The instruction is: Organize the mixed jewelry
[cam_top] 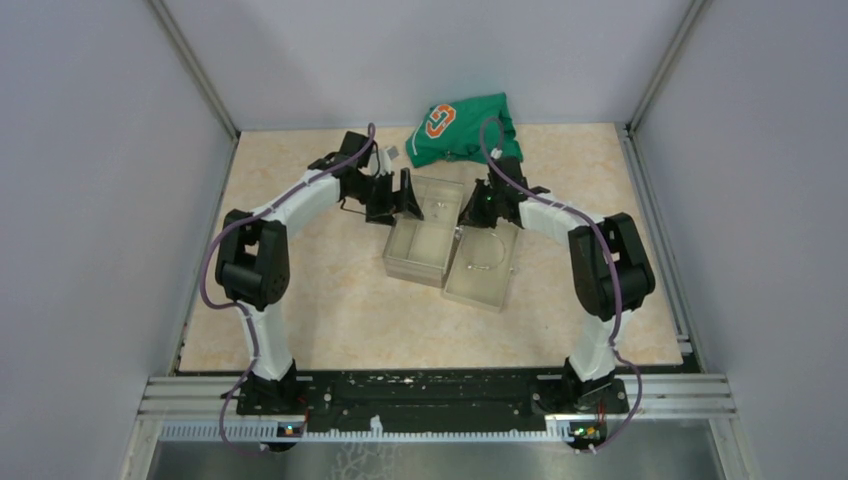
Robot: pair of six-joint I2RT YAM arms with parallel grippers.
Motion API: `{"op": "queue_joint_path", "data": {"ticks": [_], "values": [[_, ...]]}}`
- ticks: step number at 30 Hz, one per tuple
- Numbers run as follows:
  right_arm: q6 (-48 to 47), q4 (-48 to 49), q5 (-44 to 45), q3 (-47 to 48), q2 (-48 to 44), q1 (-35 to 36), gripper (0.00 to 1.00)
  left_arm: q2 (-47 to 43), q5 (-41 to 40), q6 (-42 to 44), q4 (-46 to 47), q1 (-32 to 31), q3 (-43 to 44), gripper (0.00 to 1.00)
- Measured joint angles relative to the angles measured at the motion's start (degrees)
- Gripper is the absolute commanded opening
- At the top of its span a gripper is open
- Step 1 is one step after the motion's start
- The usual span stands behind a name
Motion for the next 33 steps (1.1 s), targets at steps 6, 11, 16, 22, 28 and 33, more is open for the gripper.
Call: {"op": "queue_joint_path", "data": {"ticks": [6,11,16,22,28,33], "values": [[1.27,-0.83,-0.04,1.57,0.15,0.5,0.0,0.39,-0.94,0.22,-1.2,-0.04,1.14,0.94],[-0.44,-3.76,4.22,0.39,-2.73,-0.37,0.22,0.39,-1.9,0.48,-1.73,-0.35,2.23,0.94],[-1.68,-6.69,12.04,-8.44,-15.65,-5.79,0.44,0.39,-2.47,1.33,-1.99,-0.37,3.28,0.95],[-1.4,-11.74,16.28,-12.66,-21.68,-9.64,0.49,0.39,-2.69,1.57,-1.97,-0.37,3.82,0.95],[-0.02,-16.55,17.22,-16.72,-22.38,-6.47,0.47,0.46,-2.54,1.44,-1.92,-0.37,3.85,0.95],[1.62,-17.16,18.36,-18.34,-23.21,-3.04,0.31,0.66,-2.36,1.46,-1.92,-0.37,3.93,0.95]]}}
